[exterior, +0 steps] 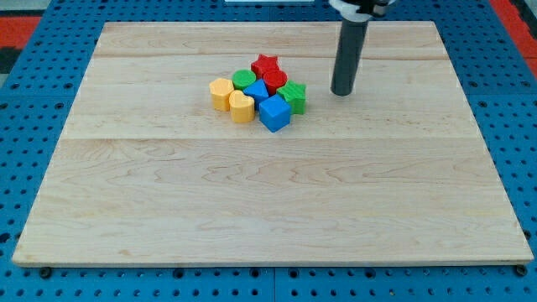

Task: Separate the red blocks to the top left of the board

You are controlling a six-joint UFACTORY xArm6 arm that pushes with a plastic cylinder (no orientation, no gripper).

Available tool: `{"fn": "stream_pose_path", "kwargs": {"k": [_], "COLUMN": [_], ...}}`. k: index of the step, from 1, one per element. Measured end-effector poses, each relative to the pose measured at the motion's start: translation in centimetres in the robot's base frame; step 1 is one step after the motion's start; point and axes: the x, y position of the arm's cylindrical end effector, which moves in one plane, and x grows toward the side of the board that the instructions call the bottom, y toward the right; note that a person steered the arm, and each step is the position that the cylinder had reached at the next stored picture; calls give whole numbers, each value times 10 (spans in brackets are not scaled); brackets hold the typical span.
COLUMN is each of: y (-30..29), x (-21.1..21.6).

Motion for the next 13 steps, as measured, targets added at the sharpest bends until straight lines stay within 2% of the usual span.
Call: {"fn": "stream_pose_path", "kwargs": {"k": [2, 9, 11, 13], "y": [-37, -88, -112, -95], "x": [9, 24, -14, -71]}}
